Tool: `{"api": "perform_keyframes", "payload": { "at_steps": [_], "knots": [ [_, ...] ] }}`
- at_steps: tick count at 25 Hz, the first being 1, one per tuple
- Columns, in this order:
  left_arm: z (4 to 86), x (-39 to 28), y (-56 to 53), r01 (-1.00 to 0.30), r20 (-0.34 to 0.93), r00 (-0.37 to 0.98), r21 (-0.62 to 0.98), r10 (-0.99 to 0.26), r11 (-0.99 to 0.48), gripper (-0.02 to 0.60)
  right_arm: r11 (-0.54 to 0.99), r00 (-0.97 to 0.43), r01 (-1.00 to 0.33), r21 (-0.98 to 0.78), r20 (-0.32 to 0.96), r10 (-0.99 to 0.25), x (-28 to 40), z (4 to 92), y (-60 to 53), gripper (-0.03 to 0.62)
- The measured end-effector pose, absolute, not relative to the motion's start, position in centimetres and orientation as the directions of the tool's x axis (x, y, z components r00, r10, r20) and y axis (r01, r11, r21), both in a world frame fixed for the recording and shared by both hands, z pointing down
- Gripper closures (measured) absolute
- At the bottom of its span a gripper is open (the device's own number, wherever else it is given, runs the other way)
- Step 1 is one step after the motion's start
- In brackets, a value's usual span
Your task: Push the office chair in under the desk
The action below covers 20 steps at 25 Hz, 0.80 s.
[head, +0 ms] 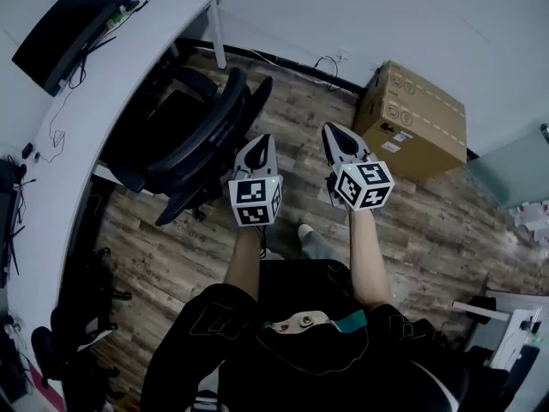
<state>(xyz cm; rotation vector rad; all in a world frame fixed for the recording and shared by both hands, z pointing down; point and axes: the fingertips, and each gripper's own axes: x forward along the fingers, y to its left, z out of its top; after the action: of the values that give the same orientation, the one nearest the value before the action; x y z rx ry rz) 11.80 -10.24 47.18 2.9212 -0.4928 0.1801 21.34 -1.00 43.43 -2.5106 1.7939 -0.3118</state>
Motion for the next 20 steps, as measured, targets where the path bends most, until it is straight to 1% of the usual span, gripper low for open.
{"api": "perform_keyframes", "payload": {
  "at_steps": [5,11,16,20],
  "knots": [
    [46.9,13.4,-10.9,-0.450,0.127,0.892,0.139,-0.434,-0.882,0.572,-0.154,0.137,-0.979,-0.134,0.126,-0.982,23.3,42.7,-5.4,0.588],
    [47.4,13.9,-11.3,-0.569,0.116,0.822,0.133,-0.557,-0.812,0.572,0.041,-0.057,-0.993,-0.108,0.145,-0.988,23.4,43.3,-9.0,0.588],
    [47.5,11.8,-12.3,-0.675,0.113,0.737,0.110,-0.666,-0.729,0.572,0.198,-0.209,-0.977,-0.080,0.158,-0.965,21.9,43.7,-11.3,0.588],
    [46.9,8.4,-13.0,-0.761,0.113,0.649,0.072,-0.752,-0.645,0.572,0.322,-0.328,-0.945,-0.062,0.161,-0.931,19.3,44.0,-13.2,0.588]
  ]
}}
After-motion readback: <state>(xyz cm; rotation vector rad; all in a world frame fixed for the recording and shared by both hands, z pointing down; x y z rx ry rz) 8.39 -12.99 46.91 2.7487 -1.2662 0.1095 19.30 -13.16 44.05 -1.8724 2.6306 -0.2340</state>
